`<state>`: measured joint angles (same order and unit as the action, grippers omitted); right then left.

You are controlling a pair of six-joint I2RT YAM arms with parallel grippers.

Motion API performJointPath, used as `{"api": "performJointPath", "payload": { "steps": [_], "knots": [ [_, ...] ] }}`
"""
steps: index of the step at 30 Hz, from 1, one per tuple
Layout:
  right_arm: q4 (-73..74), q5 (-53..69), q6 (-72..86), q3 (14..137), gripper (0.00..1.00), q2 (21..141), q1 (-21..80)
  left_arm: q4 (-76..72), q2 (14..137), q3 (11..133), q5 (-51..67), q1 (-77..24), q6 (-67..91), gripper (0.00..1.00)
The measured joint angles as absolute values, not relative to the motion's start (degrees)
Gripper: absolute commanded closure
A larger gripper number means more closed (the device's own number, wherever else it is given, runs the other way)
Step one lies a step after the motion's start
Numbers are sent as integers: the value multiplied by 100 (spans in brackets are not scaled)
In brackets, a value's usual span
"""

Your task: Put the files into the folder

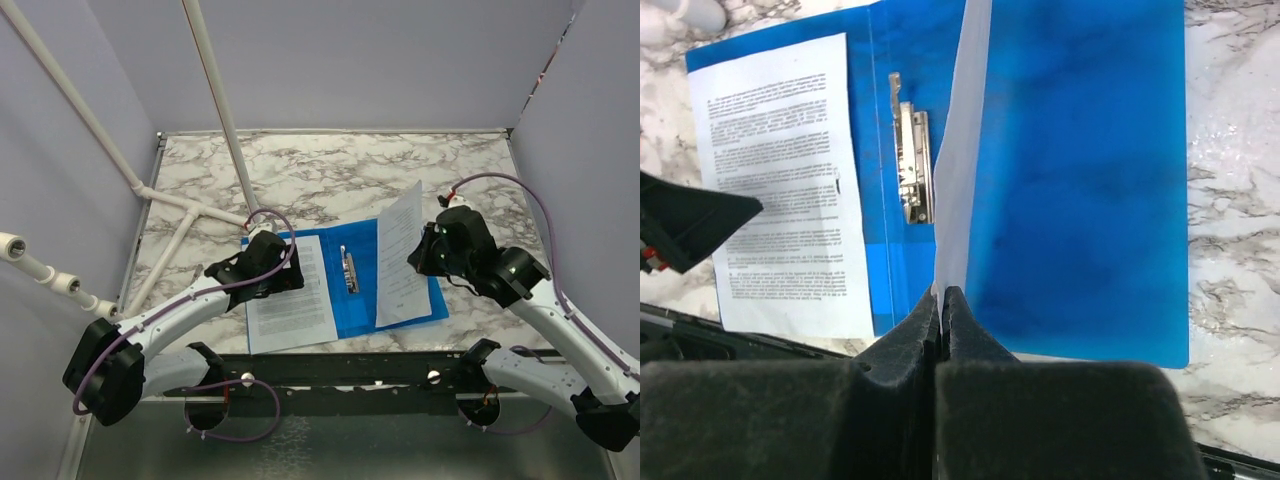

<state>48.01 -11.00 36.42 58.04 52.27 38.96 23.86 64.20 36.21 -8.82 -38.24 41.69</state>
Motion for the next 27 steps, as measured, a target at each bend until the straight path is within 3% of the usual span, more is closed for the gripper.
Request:
{"api": "performJointPath", "payload": {
  "steps": [17,27],
  "knots": [
    [3977,1472,2801,5802,100,6206,2034,2080,6377,3496,-360,-3824,3968,1],
    [3391,2220,2672,5621,100,6685,1745,2016,6241,3481,-58,-3824,3938,1]
  ]
}}
